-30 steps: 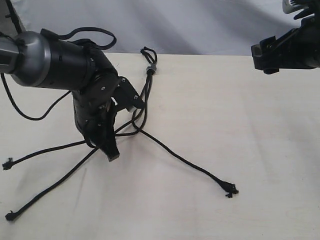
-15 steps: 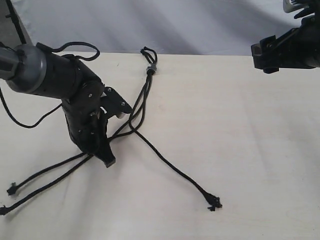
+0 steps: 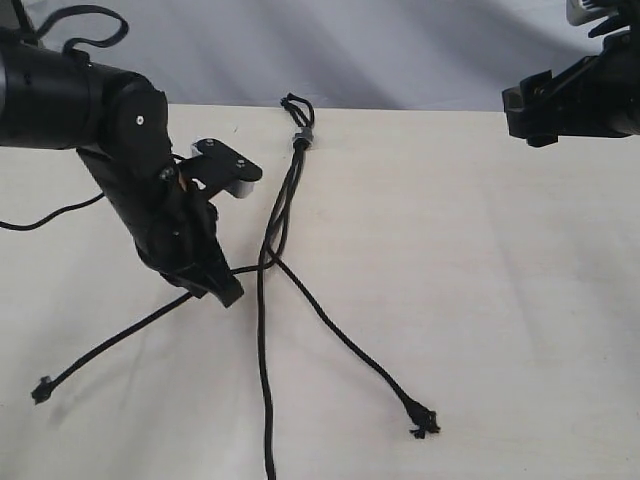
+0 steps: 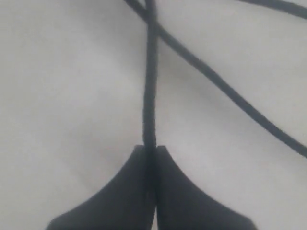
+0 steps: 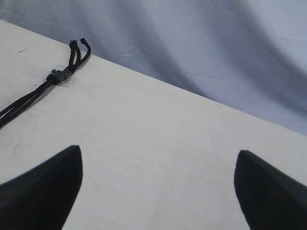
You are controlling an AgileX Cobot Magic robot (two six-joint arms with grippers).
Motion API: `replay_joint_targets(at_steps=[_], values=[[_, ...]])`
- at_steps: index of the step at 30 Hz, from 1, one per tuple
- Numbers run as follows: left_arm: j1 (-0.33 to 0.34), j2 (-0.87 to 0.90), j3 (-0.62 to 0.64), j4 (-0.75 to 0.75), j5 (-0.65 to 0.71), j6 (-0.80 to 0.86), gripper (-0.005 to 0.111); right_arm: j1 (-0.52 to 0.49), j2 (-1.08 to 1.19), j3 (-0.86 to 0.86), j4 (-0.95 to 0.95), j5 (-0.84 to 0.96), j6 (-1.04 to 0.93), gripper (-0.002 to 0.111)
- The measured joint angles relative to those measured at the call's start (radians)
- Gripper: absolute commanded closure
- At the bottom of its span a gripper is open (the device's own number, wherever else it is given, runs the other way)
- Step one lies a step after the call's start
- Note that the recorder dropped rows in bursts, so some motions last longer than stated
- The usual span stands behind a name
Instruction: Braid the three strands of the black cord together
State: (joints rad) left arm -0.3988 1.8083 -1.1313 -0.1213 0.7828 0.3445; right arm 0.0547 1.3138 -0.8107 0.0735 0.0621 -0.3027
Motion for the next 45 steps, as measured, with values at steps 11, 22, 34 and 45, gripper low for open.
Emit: replay_joint_targets(at_steps=[11,22,34,45], values=[[0.072,0.095,0.0,0.0,-0.04,-0.002,0.102,0.0,0.0,0.0,0.0,0.0,0.0,0.028],[0.072,0.111,0.0,0.017,-0.023,0.002,0.042,0.0,0.0,0.0,0.015,0.0,0.001,0.028],[0.302,-0.286,0.138,0.051,-0.191,-0.105,0.106,0.613,0.056,-0.15,0.09,0.381,0.017,0.028],[0.316,-0.36,0.2,0.051,-0.336,-0.105,0.107,0.805,0.494,-0.37,0.069,0.576,0.094,0.028]])
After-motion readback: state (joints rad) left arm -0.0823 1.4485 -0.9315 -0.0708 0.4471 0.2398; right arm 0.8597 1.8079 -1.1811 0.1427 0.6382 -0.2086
